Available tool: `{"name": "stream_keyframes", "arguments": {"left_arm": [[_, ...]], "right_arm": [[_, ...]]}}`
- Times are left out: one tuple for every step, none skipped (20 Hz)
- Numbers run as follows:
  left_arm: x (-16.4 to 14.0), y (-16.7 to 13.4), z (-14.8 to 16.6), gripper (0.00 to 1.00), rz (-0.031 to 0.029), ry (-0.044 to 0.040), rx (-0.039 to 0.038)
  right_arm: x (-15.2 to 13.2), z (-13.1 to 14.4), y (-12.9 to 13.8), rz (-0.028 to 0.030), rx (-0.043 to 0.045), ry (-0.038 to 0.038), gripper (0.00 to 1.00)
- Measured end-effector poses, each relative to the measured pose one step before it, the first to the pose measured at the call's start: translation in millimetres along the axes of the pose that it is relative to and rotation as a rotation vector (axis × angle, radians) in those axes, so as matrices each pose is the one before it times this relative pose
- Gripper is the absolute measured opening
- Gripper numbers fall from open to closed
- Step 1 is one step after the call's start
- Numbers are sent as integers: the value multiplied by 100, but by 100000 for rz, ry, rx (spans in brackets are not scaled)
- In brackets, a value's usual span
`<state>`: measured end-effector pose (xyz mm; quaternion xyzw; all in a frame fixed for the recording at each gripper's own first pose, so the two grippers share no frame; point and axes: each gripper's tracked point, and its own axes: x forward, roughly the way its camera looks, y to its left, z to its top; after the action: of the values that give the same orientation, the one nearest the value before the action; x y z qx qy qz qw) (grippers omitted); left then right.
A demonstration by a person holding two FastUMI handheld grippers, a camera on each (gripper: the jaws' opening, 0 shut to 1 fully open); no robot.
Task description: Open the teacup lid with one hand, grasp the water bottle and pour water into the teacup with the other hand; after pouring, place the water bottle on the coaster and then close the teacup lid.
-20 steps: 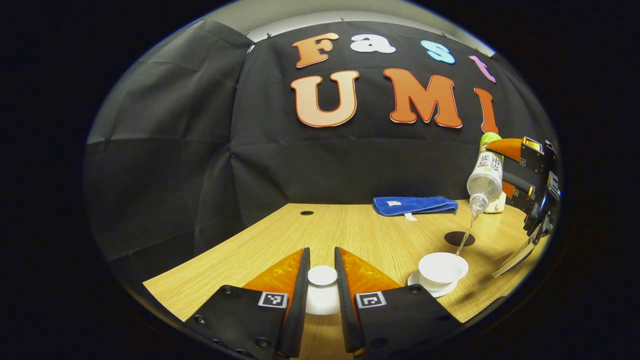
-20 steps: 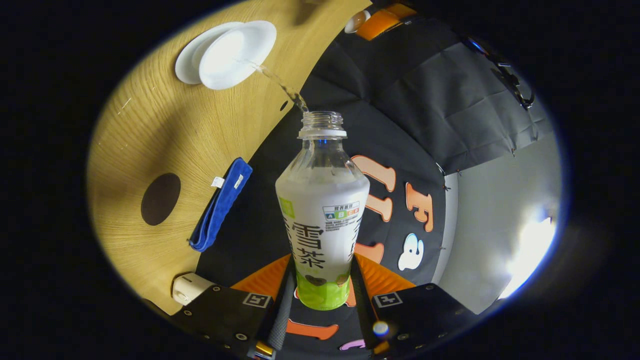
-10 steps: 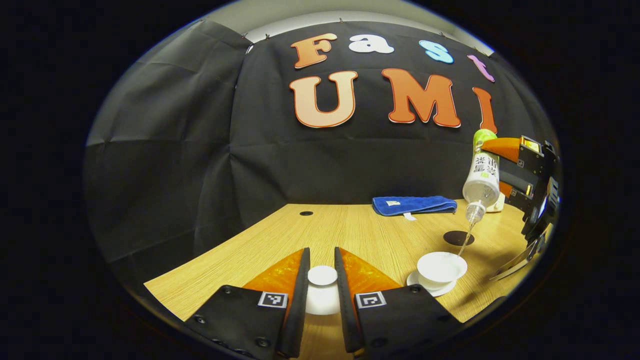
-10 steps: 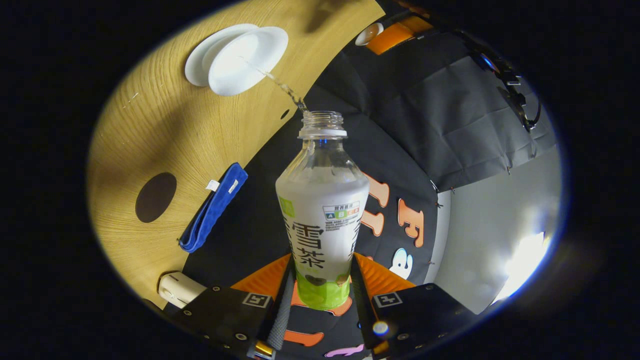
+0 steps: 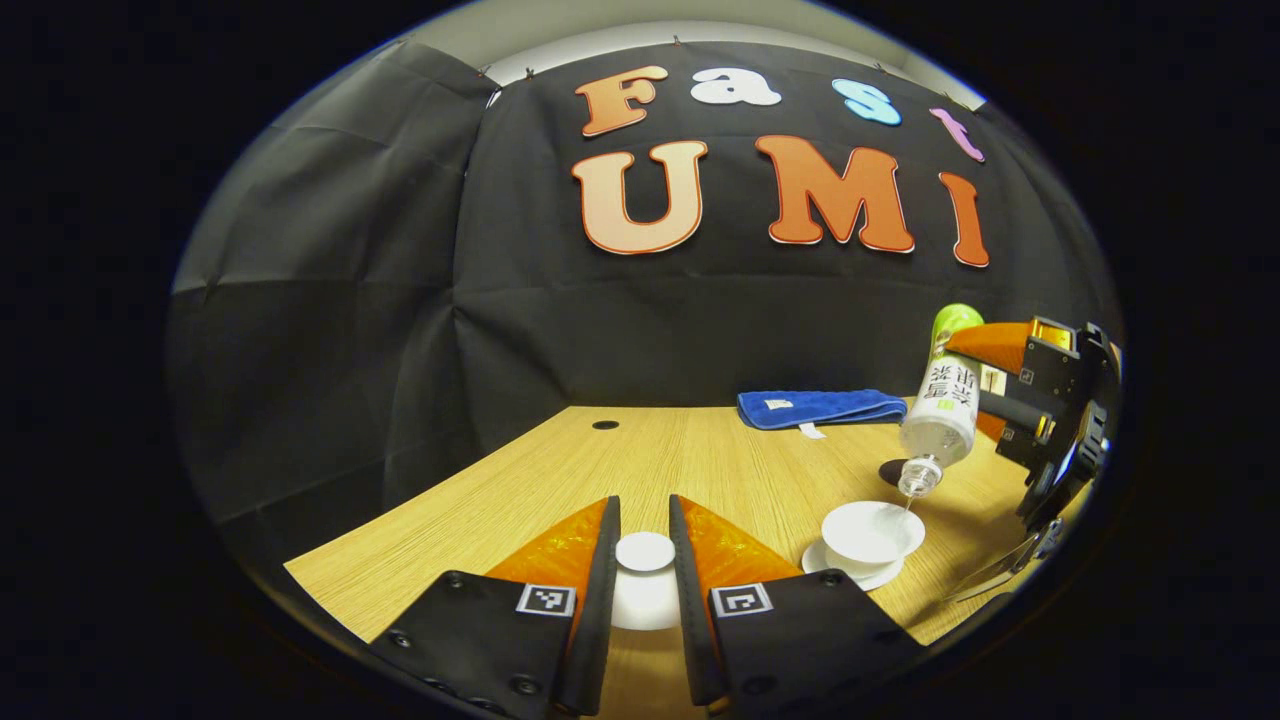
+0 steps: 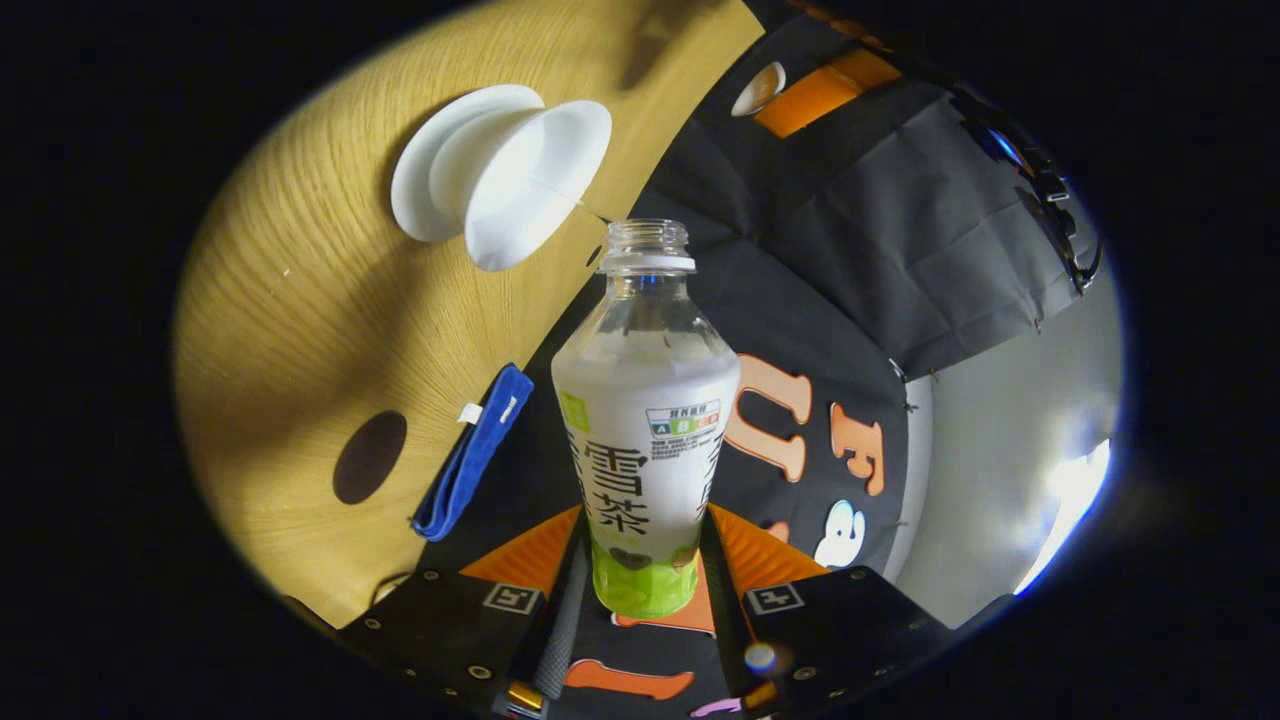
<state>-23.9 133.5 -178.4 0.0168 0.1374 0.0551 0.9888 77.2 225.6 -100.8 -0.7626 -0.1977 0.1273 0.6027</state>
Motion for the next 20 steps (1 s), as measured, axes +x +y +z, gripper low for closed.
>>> {"name": "stream_keyframes", "arguments": {"left_arm": [[39,-399,225,35,-1170,-464,-488],[-87,-304,83,35,-996,-9,-474],[-47,-255,142,35,-627,-45,-272],[5,-246,97,35,-442,178,-31],[132,-171,45,35,-256,-249,-76],[-13,-253,190,35,-429,-387,-308],[-1,-258,108,35,-521,-312,-429],[-28,-222,107,35,-528,-172,-361],[-6,-281,29,35,-607,174,-116],[71,-235,56,33,-397,-12,-142],[46,-338,144,35,-515,-43,63],[160,-396,177,35,-572,-324,-59],[8,-461,290,35,-839,-390,-63],[24,-534,359,35,-885,-642,-143],[116,-548,288,35,-1080,-753,-109],[-60,-478,375,35,-990,-819,-13],[103,-514,396,35,-995,-995,77],[114,-462,342,35,-801,-932,261],[51,-373,380,35,-497,-1144,559],[110,-391,284,33,-557,-645,433]], "right_arm": [[-195,-123,573,2489,5516,1325,60],[186,-81,771,2749,6259,1227,60],[-1,-127,779,2819,7167,1414,60],[-165,19,680,3045,7856,1102,60],[-205,142,821,3624,8152,-66,60],[-83,48,741,3885,7282,681,60],[-130,-63,631,3231,6630,994,60],[-53,-255,369,1911,6638,968,60],[-120,-252,9,939,6731,1138,61],[-227,-303,-253,727,7149,639,60],[362,-221,-804,-497,7419,753,60],[-92,-78,-778,-751,7609,353,61],[23,117,-915,-1107,7793,109,61],[92,-33,-872,-862,7687,418,61],[-101,-80,-791,-374,7240,373,61],[-143,70,-857,-175,6534,-9,61],[176,99,-959,-542,5644,-159,61],[28,-185,-960,-978,4865,390,60],[246,-53,-696,-775,4671,189,60],[248,-81,-744,-981,5097,-397,60]]}}
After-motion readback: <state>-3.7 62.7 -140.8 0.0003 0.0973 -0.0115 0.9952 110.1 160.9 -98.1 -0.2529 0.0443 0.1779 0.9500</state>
